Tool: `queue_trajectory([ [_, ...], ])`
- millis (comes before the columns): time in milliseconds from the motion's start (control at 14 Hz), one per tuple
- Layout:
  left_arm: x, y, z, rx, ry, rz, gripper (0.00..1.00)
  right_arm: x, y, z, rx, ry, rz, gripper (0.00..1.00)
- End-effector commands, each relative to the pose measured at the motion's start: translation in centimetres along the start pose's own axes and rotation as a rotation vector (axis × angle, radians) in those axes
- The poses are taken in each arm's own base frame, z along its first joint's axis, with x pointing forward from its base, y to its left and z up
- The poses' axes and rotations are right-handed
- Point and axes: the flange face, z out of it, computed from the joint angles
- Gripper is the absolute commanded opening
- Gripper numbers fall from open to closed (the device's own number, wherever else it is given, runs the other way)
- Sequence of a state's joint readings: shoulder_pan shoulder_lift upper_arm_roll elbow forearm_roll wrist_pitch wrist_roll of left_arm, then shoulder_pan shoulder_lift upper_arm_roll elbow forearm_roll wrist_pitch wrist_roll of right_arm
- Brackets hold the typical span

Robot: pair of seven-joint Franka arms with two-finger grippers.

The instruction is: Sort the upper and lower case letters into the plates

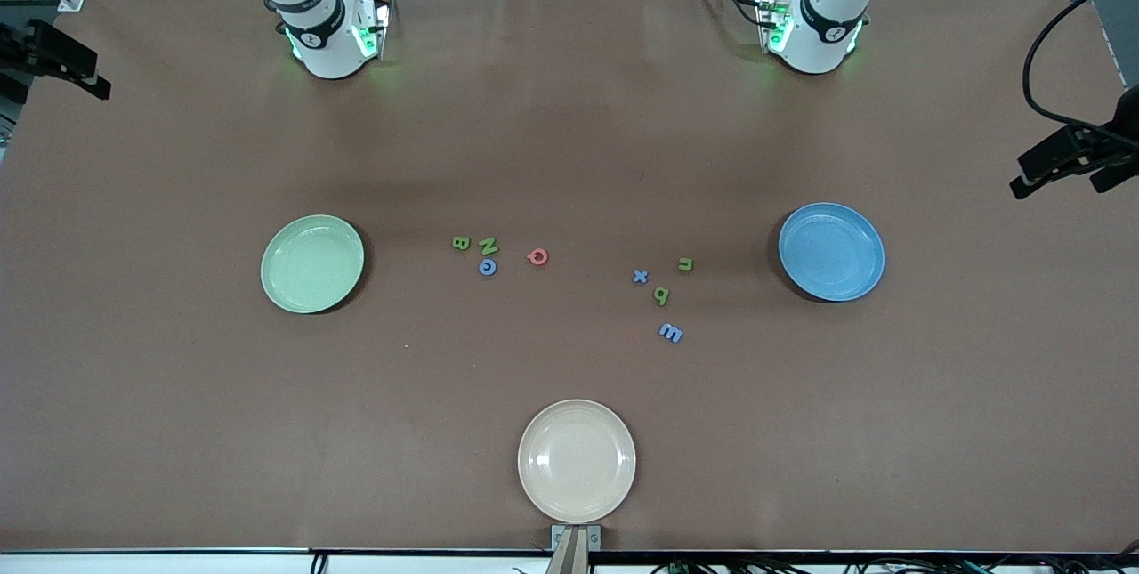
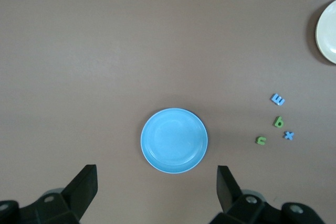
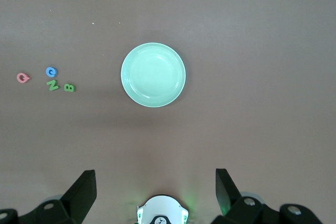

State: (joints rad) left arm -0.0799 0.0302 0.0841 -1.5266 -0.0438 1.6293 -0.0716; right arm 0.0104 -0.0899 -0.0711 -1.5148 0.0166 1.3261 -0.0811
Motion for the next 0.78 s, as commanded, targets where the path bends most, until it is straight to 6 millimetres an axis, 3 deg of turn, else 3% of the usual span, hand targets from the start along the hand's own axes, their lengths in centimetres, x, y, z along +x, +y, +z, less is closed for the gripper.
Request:
queue_trajectory([
  [0, 1.0, 3.0, 3.6, -0.008, -0.071, 0.042, 1.00, 0.7, 0.7, 0.5, -0.001, -0.004, 0.017, 1.00],
  [214, 2.0, 6.6, 8.2, -0.005, -0.140, 0.064, 1.00, 1.6, 0.9, 1.1, -0.015, 0.000, 0.021, 1.00],
  [356, 2.7, 8.9, 11.3, -0.008, -0.164, 0.080, 1.00, 3.8, 1.1, 3.7, -0.015, -0.040, 0.022, 1.00],
  [499, 3.1, 11.0, 14.0, -0.007, -0.187, 0.063, 1.00, 7.1, 1.7, 8.0, -0.025, -0.107, 0.028, 1.00],
  [713, 3.5, 14.8, 17.8, -0.002, -0.184, 0.027, 1.00, 8.2, 0.7, 9.4, -0.032, -0.118, 0.027, 1.00],
])
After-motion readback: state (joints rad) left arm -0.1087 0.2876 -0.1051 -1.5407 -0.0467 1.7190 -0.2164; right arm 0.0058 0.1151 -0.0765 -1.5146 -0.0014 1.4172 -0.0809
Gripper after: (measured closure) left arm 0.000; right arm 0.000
